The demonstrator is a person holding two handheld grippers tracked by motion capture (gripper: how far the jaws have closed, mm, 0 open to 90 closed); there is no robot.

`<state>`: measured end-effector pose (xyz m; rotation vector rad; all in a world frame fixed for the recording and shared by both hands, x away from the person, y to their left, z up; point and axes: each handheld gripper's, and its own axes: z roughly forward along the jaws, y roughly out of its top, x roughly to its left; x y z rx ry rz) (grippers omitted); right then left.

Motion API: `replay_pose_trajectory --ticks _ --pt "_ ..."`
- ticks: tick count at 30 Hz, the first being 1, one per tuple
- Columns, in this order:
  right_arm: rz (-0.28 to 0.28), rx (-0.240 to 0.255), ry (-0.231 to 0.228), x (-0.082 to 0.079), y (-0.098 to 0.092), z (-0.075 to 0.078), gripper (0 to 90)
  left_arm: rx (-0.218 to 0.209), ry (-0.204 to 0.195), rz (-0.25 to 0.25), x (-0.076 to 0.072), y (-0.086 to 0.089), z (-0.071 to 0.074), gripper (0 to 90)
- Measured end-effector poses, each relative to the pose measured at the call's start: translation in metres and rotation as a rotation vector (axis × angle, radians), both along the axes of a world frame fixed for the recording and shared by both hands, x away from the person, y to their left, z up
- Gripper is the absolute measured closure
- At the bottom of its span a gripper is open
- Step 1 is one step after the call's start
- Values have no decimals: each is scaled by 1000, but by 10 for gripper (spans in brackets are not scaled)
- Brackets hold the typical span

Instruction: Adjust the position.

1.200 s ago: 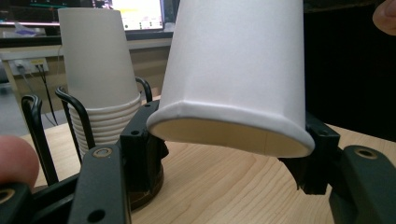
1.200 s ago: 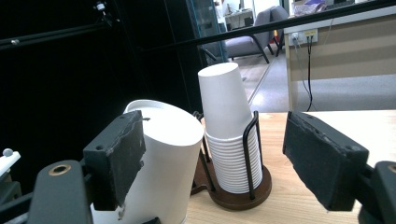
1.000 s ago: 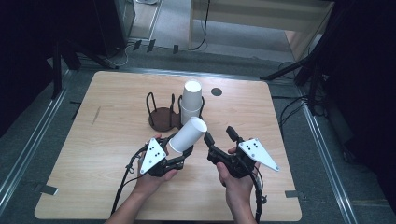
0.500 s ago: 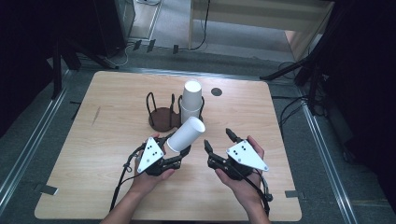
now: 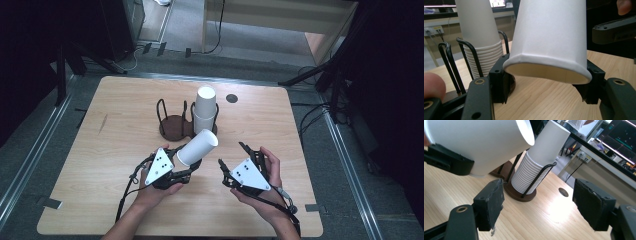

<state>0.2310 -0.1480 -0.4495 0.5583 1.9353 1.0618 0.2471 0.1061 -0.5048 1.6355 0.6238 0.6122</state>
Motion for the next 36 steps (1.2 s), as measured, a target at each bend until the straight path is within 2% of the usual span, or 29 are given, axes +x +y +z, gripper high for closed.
replay_pose_trajectory --ticks 7,18,19,25,33,36 --pt "22 -76 -40 3 1 -3 254 5 7 -5 -1 3 -2 380" --pt "73 -147 -95 6 2 -9 255 20 14 -12 -2 6 -2 384" --pt "85 -188 -123 7 3 -12 254 23 15 -12 -2 7 -2 384" --pt "97 -254 -174 8 5 -17 254 38 23 -17 -2 9 -3 387" --pt "118 -292 -218 10 7 -21 255 60 36 -28 0 8 -5 390" --pt "123 -321 -246 10 9 -23 251 72 47 -29 1 8 -6 392"
